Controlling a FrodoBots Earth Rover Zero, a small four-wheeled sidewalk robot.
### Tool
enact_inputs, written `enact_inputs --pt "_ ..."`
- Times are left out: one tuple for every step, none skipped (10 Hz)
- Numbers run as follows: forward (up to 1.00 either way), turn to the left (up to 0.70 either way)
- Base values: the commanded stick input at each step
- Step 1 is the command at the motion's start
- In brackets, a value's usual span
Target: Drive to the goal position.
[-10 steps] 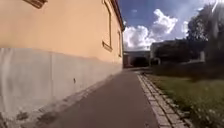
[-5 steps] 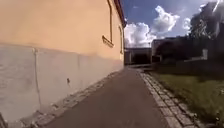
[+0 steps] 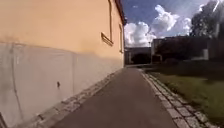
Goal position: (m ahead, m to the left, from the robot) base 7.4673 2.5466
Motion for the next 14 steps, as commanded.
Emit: enact_inputs --pt "0.7 0.0" --pt "0.7 0.0" --pt "0.7 -0.06" --pt "0.7 -0.35" --pt "0.7 -0.33" --pt "0.7 -0.13" --pt "0.7 0.0" --pt "0.7 0.0" --pt "0.7 0.0" --pt "0.7 0.0" --pt "0.7 0.0" --pt "0.7 0.0" --pt "0.7 0.0" --pt "0.7 -0.21"
